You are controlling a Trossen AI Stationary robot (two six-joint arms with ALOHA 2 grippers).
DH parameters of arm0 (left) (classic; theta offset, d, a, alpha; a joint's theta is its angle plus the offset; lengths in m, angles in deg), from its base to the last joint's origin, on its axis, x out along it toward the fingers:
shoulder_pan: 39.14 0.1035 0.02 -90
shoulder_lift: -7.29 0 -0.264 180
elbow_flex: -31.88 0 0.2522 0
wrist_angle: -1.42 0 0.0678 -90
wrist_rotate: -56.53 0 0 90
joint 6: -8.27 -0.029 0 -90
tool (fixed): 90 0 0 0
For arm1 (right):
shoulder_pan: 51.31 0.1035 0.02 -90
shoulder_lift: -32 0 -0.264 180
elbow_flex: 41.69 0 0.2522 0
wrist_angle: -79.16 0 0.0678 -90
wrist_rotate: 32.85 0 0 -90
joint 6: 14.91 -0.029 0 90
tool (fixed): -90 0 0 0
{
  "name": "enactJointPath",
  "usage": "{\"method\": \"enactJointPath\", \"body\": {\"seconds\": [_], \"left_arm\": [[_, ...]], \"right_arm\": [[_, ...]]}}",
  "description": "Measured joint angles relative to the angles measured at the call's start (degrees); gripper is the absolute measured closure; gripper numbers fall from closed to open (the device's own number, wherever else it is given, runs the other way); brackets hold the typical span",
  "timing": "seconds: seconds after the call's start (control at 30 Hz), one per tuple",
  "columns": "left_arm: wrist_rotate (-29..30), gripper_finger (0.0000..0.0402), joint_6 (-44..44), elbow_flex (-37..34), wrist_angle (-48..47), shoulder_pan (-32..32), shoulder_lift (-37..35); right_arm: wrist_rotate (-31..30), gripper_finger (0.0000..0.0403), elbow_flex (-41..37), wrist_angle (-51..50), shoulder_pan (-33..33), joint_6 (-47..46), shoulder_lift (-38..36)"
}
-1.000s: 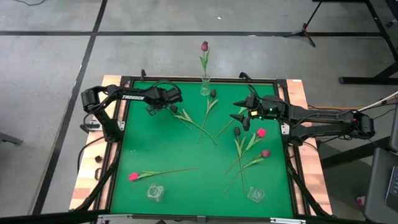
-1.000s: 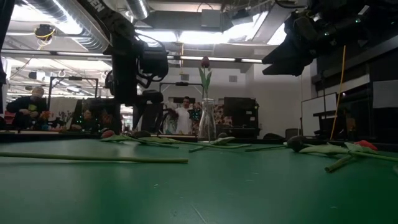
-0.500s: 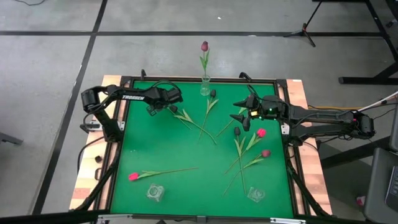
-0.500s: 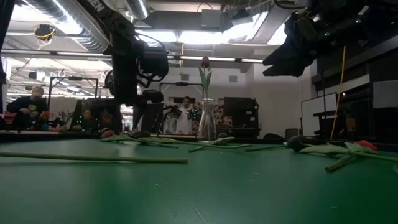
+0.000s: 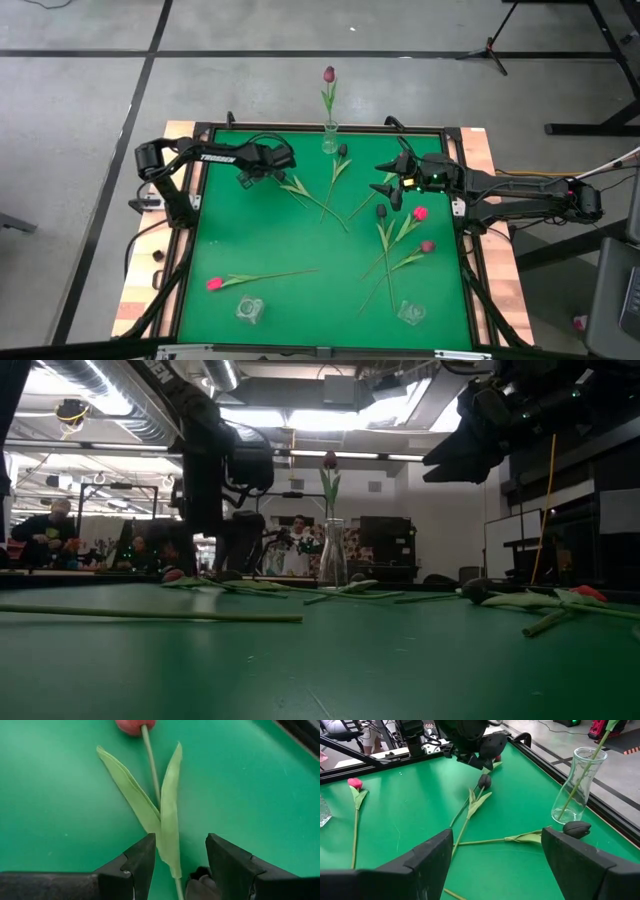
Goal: Sort flowers into vase by color
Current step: Put the top dark red tulip into the top transparent vase
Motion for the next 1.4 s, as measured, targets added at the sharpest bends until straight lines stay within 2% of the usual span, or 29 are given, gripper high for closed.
{"method": "enactJointPath", "body": {"seconds": [0.37,1.07,1.2,1.4], "left_arm": [[-0.58,0.0230,0.01,0.04,1.34,0.02,1.12],[-0.40,0.0232,1.11,0.11,1.89,-0.19,4.42],[-0.69,0.0250,1.16,0.11,1.87,-0.01,4.38],[-0.87,0.0313,1.22,0.02,1.98,0.03,4.40]], "right_arm": [[2.54,0.0100,0.00,-0.13,0.00,-0.03,0.00],[2.58,0.0100,0.00,-0.15,0.00,-0.02,0.00],[2.58,0.0100,0.00,-0.13,0.00,-0.04,0.00],[2.59,0.0100,0.00,-0.11,0.00,-0.03,0.00]]}}
